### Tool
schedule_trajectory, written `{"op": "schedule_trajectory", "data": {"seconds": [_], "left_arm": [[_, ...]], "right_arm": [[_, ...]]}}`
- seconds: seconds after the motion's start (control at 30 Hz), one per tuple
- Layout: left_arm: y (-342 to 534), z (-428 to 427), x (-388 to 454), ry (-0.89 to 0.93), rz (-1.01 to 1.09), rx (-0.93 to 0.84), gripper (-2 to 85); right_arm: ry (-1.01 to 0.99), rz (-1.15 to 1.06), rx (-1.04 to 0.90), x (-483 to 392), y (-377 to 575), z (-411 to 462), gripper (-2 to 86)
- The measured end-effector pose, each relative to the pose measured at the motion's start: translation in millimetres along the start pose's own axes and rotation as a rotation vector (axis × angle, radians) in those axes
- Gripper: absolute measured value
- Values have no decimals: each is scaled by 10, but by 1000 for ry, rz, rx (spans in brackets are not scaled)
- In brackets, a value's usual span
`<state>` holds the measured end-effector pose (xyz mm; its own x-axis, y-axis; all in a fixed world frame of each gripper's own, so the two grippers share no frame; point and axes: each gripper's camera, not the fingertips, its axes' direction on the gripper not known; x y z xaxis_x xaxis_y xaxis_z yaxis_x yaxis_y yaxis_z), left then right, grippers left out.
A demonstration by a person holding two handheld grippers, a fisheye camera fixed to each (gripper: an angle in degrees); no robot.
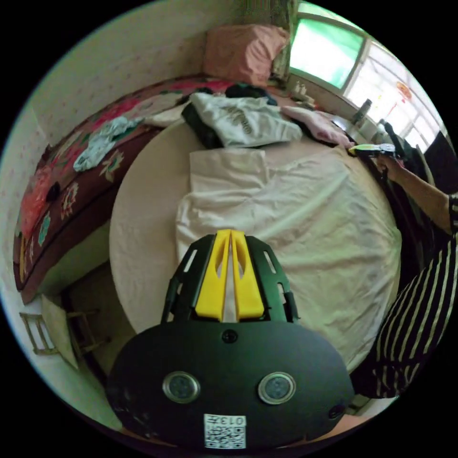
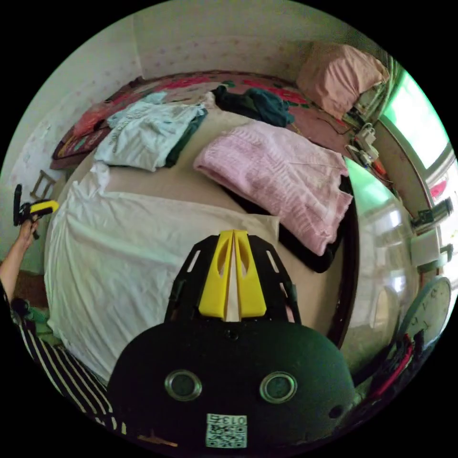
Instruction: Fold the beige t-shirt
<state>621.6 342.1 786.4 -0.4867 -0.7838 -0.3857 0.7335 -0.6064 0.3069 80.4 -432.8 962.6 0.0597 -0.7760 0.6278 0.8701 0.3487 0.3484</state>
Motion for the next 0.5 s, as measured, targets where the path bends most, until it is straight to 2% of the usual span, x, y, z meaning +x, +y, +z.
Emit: {"op": "schedule_trajectory", "data": {"seconds": [0.07,0.13,0.27,0.4,0.5], "left_arm": [[-65,81,279,-32,92,-3,-2],[-146,238,433,-24,119,-25,-2],[-267,600,531,-6,83,-77,-2],[-265,585,424,-3,-26,-76,-2],[-234,452,604,-16,49,7,-2]], "right_arm": [[-50,-68,-23,-163,127,25,4],[-17,-129,-40,-387,264,125,3],[25,-107,-87,-470,339,291,2],[95,-17,-53,-375,349,220,2],[36,-113,7,-565,292,143,3]]}}
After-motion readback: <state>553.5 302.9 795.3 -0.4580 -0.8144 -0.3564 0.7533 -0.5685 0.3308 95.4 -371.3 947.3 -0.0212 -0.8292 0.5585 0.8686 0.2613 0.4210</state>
